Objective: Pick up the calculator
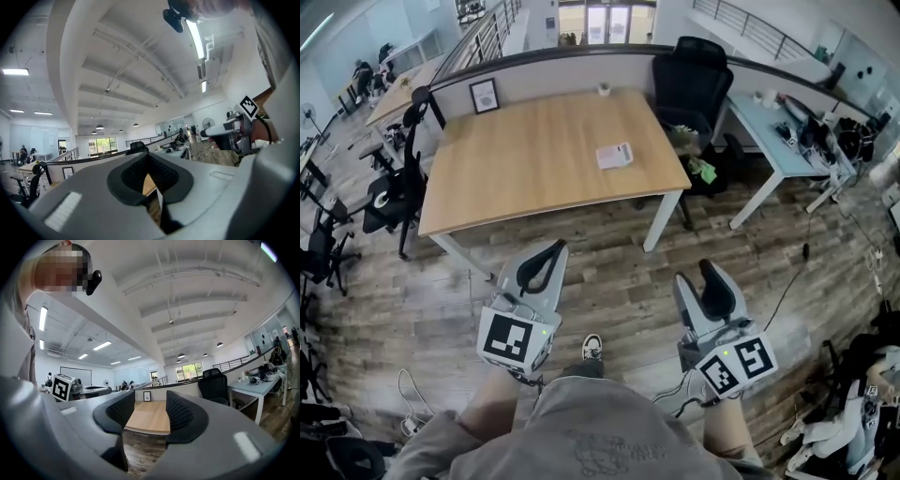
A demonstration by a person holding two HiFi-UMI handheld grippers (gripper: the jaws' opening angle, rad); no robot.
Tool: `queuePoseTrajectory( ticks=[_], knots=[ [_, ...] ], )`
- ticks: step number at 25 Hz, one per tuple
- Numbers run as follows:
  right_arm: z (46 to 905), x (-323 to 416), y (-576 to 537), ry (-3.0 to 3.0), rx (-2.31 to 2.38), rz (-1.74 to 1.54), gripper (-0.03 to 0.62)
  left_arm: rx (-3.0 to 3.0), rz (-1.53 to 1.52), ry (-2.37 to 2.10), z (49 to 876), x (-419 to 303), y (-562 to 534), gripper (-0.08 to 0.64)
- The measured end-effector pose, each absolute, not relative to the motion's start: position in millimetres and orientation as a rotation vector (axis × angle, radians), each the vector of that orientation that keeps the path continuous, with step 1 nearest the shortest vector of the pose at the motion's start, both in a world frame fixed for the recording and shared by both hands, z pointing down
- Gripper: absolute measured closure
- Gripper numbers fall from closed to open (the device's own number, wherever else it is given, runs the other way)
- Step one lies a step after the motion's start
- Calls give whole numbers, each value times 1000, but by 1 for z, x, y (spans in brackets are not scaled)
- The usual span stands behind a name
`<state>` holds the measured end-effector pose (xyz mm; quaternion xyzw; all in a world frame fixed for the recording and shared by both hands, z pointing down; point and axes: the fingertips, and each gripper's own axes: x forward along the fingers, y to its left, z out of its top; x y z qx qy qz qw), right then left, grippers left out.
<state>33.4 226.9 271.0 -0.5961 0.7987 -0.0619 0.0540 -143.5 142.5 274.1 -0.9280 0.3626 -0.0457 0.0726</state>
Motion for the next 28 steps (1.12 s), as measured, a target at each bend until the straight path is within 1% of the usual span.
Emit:
queuePoseTrajectory(
  ticks=[7,15,21,28],
  knots=[
    [281,33,129,2421,-1834,-236,397,-2782,-153,1079,282,-149,47,558],
    [297,40,62,2431,-1832,-297,397,-2781,-171,1083,299,-147,-15,558],
    [313,67,3,2438,-1821,-328,397,-2773,-203,1111,311,-128,-65,558],
    [324,102,-83,2488,-1764,-366,397,-2778,-231,1145,321,-87,-135,558]
  ],
)
